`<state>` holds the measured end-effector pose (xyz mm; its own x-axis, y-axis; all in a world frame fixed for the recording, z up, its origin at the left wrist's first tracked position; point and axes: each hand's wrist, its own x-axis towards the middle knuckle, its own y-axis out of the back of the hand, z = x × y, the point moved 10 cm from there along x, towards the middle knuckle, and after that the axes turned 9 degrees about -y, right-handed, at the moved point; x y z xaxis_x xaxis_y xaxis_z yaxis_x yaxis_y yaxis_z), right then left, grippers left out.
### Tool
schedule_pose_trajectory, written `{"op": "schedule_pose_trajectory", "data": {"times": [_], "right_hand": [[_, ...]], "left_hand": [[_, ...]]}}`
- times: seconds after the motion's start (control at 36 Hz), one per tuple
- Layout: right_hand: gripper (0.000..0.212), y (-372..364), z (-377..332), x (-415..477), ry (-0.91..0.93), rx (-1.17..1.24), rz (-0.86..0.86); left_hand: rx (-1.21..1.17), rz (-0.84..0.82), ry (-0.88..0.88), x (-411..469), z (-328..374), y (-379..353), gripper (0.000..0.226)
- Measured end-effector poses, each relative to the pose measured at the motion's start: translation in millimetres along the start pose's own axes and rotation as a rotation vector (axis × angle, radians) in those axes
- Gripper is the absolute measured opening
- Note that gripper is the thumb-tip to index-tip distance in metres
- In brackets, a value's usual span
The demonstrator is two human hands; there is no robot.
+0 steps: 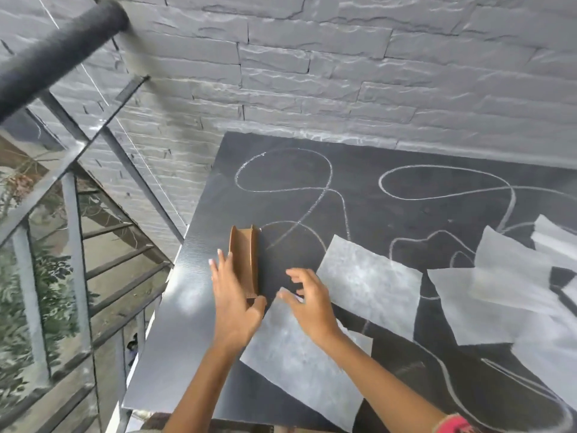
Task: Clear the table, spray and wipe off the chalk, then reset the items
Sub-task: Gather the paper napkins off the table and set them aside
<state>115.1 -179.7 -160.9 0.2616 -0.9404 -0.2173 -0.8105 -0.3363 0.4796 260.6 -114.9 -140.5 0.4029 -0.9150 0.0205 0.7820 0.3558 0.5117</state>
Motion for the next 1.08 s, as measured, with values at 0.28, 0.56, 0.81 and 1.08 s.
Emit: {"op": "schedule_pose_trajectory", "data": {"times": [0.28,0.56,0.81,1.08], "right_hand": [[0.022,111,108,-61,-0.326,-0.216,0.224],[0.034,95,131,-102,-0.552,-0.49,0.083],[0.018,99,122,-102,-0.551,0.043,0.187],[0.016,134,25,-85,-0.183,0.05,0.338]], "left_hand": [[0.104,-0.322,-0.28,-38,47,-81,0.07],[0.155,-0.61,-0.151,-78,33,-142,0.046],[0.222,-0.619,-0.209,-84,44,-147,0.035],[-0.354,-0.248,0.162,-60,82,-115,0.028]]}}
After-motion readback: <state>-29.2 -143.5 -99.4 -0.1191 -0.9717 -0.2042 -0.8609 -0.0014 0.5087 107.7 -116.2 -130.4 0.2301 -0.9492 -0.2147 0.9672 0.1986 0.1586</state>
